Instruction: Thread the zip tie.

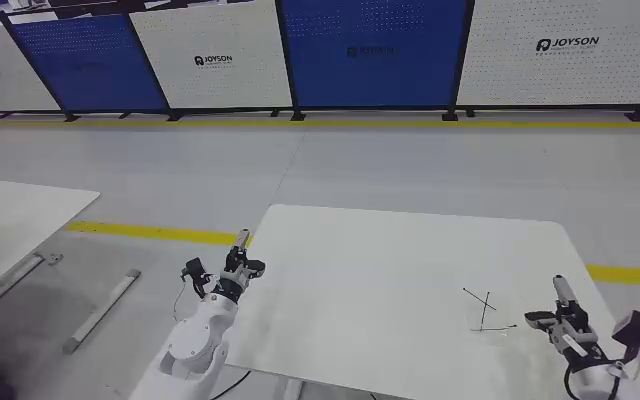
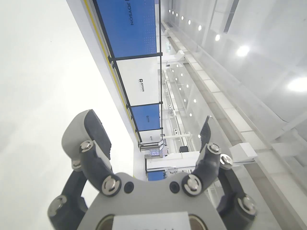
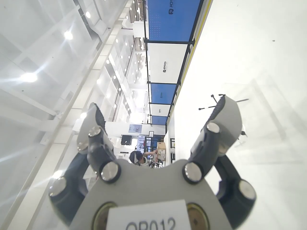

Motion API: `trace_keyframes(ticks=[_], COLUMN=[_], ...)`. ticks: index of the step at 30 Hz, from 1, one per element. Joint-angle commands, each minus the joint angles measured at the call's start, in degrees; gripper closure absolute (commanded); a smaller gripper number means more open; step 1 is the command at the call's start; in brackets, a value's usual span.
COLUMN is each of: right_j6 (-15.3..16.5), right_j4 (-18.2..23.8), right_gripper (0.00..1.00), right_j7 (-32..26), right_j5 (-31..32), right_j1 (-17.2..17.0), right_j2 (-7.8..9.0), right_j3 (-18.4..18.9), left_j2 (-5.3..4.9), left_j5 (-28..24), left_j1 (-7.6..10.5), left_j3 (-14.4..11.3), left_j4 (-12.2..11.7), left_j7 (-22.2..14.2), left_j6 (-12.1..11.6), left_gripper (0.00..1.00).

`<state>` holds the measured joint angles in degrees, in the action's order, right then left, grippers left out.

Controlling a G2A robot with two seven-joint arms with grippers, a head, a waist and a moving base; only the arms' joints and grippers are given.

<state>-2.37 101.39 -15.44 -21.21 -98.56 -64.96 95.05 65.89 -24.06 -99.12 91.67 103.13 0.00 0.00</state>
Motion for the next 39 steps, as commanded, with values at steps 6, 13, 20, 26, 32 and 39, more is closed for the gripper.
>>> trace_keyframes(ticks=[6,13,20,26,32,39], right_j6=[-2.1,-5.9,-6.8,-6.8,-6.8,-7.6], right_j4=[0.0,-2.2,-3.6,-3.6,-3.6,-4.0], right_gripper=[0.00,0.00,0.00,0.00,0.00,0.00], right_j7=[-6.5,-24.6,-29.4,-29.4,-29.4,-36.9], right_j5=[1.8,2.1,2.1,2.1,2.1,4.3], right_j1=[0.7,3.9,5.5,5.5,5.5,7.1], right_j2=[0.55,2.17,2.61,2.61,2.61,3.39], right_j3=[0.8,5.4,5.9,5.9,5.9,6.8], left_j2=[0.00,0.00,0.00,0.00,0.00,0.00], left_j5=[0.0,0.0,0.0,0.0,0.0,0.0], left_j1=[0.00,0.00,0.00,0.00,0.00,0.00], left_j3=[0.0,0.0,0.0,0.0,0.0,0.0], left_j4=[0.0,0.0,0.0,0.0,0.0,0.0], left_j7=[0.0,0.0,0.0,0.0,0.0,0.0], left_j6=[0.0,0.0,0.0,0.0,0.0,0.0], left_gripper=[0.00,0.00,0.00,0.00,0.00,0.00])
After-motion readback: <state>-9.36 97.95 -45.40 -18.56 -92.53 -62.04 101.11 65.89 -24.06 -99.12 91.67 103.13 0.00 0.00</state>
